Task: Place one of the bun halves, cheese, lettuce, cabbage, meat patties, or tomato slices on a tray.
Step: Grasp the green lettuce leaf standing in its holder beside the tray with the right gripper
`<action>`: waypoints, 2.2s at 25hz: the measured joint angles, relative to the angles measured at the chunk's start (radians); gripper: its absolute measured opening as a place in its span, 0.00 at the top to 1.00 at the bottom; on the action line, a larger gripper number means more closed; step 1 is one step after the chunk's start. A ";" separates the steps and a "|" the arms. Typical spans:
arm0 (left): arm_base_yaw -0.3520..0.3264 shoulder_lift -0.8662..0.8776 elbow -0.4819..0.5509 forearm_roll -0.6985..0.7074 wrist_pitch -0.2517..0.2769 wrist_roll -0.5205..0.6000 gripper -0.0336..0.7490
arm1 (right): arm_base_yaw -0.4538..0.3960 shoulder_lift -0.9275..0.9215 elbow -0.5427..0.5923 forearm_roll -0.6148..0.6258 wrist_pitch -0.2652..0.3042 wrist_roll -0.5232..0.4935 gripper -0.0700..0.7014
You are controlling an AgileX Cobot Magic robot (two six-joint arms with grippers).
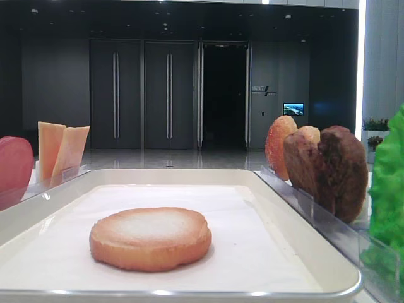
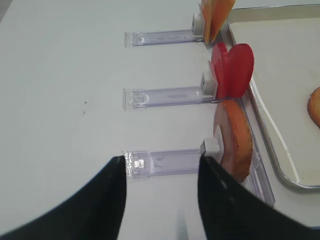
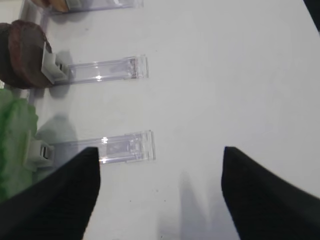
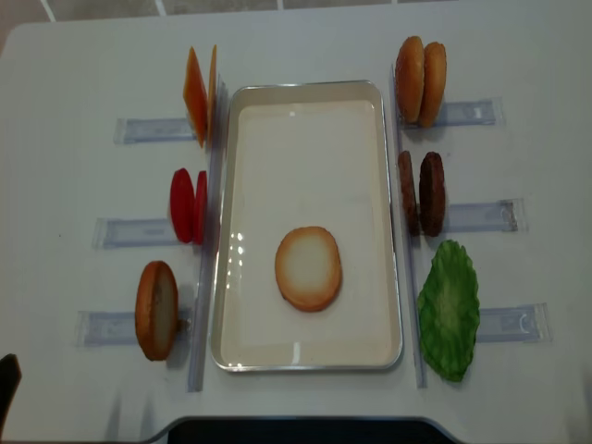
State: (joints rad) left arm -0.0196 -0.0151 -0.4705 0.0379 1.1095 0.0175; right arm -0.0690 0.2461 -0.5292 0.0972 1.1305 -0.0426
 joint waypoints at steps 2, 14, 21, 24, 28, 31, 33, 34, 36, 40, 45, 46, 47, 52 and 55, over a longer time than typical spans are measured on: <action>0.000 0.000 0.000 0.000 0.000 0.000 0.52 | 0.000 0.061 -0.020 0.000 -0.001 -0.004 0.24; 0.000 0.000 0.000 0.000 0.000 0.000 0.52 | 0.000 0.451 -0.151 0.002 -0.009 -0.019 0.24; 0.000 0.000 0.000 0.000 0.000 0.000 0.52 | 0.000 0.635 -0.215 0.003 -0.010 -0.025 0.24; 0.000 0.000 0.000 0.000 0.000 0.000 0.52 | 0.000 0.677 -0.242 0.003 -0.009 -0.026 0.24; 0.000 0.000 0.000 0.000 0.000 0.000 0.52 | 0.000 0.737 -0.282 0.006 0.000 -0.026 0.24; 0.000 0.000 0.000 0.000 0.000 0.000 0.52 | 0.000 0.784 -0.322 0.024 0.018 -0.026 0.24; 0.000 0.000 0.000 0.000 0.000 0.000 0.52 | 0.000 0.820 -0.353 0.031 0.041 -0.026 0.24; 0.000 0.000 0.000 0.000 0.000 0.000 0.52 | 0.000 0.838 -0.369 0.031 0.054 -0.026 0.24; 0.000 0.000 0.000 0.000 0.000 0.000 0.52 | 0.000 0.866 -0.394 0.031 0.075 -0.026 0.24; 0.000 0.000 0.000 0.000 0.000 0.000 0.52 | 0.000 0.898 -0.418 0.031 0.089 -0.026 0.24; 0.000 0.000 0.000 0.000 0.000 0.000 0.52 | 0.000 0.900 -0.428 0.048 0.091 -0.025 0.24; 0.000 0.000 0.000 0.000 0.000 0.000 0.52 | 0.000 0.900 -0.428 0.057 0.091 -0.025 0.24; 0.000 0.000 0.000 0.000 0.000 0.000 0.52 | 0.000 0.900 -0.428 0.066 0.091 -0.024 0.24; 0.000 0.000 0.000 0.000 0.000 0.000 0.52 | 0.040 0.900 -0.428 0.125 0.091 0.007 0.24; 0.000 0.000 0.000 0.000 0.000 0.000 0.52 | 0.108 0.900 -0.428 0.132 0.091 0.056 0.24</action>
State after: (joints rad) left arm -0.0196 -0.0151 -0.4705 0.0379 1.1095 0.0175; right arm 0.0390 1.1463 -0.9575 0.2287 1.2212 0.0133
